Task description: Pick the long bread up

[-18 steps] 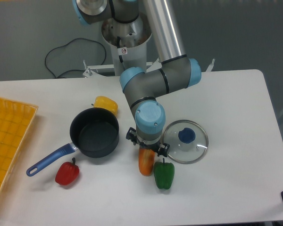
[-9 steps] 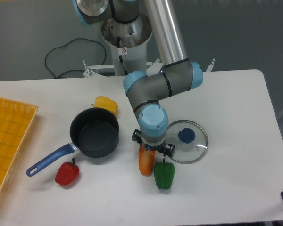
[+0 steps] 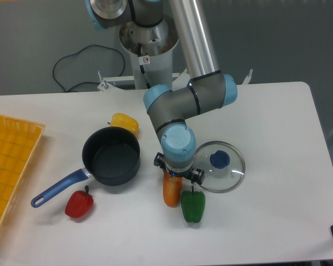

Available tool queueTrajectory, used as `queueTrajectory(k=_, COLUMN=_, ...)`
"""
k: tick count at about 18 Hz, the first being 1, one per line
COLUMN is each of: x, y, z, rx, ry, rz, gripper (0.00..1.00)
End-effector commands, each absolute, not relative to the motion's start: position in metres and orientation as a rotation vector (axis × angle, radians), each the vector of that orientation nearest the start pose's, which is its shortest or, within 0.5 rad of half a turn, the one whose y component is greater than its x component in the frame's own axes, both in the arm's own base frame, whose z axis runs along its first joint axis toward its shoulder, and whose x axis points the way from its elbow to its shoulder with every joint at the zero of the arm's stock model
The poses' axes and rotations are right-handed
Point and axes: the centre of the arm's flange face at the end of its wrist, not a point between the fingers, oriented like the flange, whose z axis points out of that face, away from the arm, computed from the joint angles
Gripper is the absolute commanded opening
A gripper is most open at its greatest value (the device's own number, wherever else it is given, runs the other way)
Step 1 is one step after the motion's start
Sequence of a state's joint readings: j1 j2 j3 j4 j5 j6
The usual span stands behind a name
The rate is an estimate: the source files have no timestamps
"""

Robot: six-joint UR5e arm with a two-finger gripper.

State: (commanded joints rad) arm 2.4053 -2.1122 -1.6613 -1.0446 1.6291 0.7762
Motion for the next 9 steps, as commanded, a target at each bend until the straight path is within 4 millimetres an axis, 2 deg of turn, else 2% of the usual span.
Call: queueTrajectory(k=9, x=-0.3694, y=0.5196, z=0.1827, rx=-3.253, ry=-0.087, rz=-0.047, gripper=1.0)
